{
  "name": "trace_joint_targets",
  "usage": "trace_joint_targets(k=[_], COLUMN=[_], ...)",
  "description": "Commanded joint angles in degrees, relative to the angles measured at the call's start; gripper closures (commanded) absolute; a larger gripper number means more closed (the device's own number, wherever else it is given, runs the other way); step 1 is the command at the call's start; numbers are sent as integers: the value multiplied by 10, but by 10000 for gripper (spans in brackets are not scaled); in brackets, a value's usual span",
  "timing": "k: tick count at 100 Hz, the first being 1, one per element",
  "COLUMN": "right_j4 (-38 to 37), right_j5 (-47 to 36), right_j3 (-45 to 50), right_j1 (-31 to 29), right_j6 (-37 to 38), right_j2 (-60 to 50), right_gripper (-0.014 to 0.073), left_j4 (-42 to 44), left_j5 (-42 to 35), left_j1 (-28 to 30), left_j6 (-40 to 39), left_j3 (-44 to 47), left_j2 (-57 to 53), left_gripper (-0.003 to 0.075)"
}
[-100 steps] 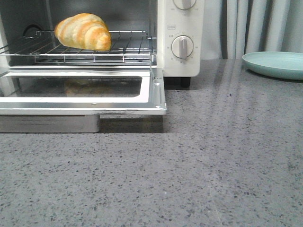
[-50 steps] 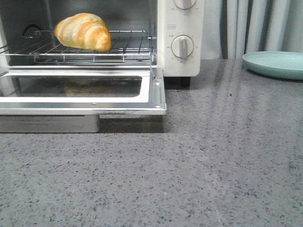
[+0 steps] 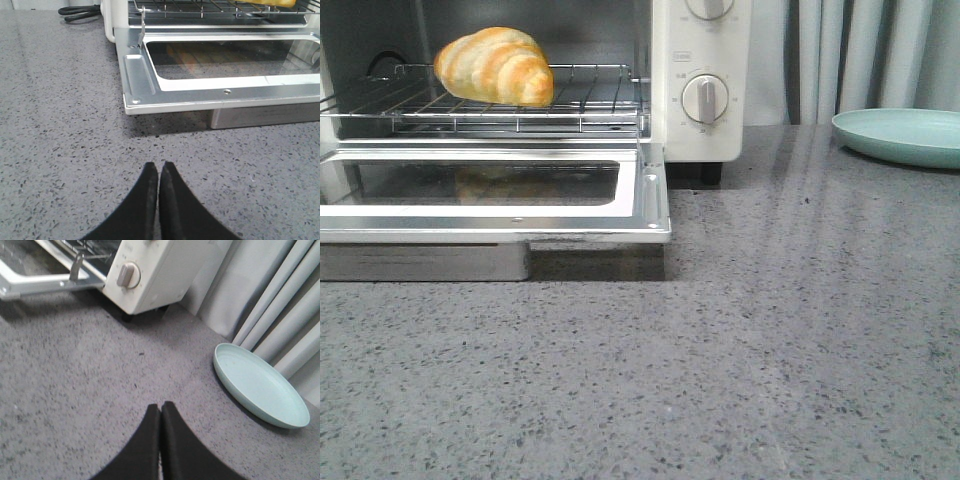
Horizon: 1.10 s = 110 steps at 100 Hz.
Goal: Put bread in oven
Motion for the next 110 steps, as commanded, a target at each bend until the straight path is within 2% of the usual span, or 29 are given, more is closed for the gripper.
trace_joint_targets(k=[1, 10, 15, 28, 41, 50, 64, 92, 110], right_j4=[26, 113, 181, 304, 397, 403, 403, 403, 392], right_j5=[-74, -107, -135, -193, -223, -283, -371, -224, -171], right_j3=[-15, -15, -12, 3, 44, 91, 152, 151, 151], right_j1=[-33, -76, -108, -191, -286, -344, -391, -400, -401], right_j6=[2, -15, -58, -177, -190, -190, -190, -189, -173], right_j2=[12, 12, 12, 12, 12, 12, 12, 12, -5], right_gripper=[662, 662, 662, 662, 662, 662, 662, 662, 662], left_j4=[-5, -5, -5, -5, -5, -5, -5, -5, -5], left_j5=[-28, -28, -28, -28, -28, -28, -28, -28, -28], left_j1=[1, 1, 1, 1, 1, 1, 1, 1, 1], left_j6=[-5, -5, -5, -5, -5, -5, -5, -5, -5], left_j3=[13, 13, 13, 13, 13, 13, 13, 13, 13], left_j2=[-17, -17, -17, -17, -17, -17, -17, -17, -17], left_gripper=[741, 741, 741, 741, 741, 741, 741, 741, 741])
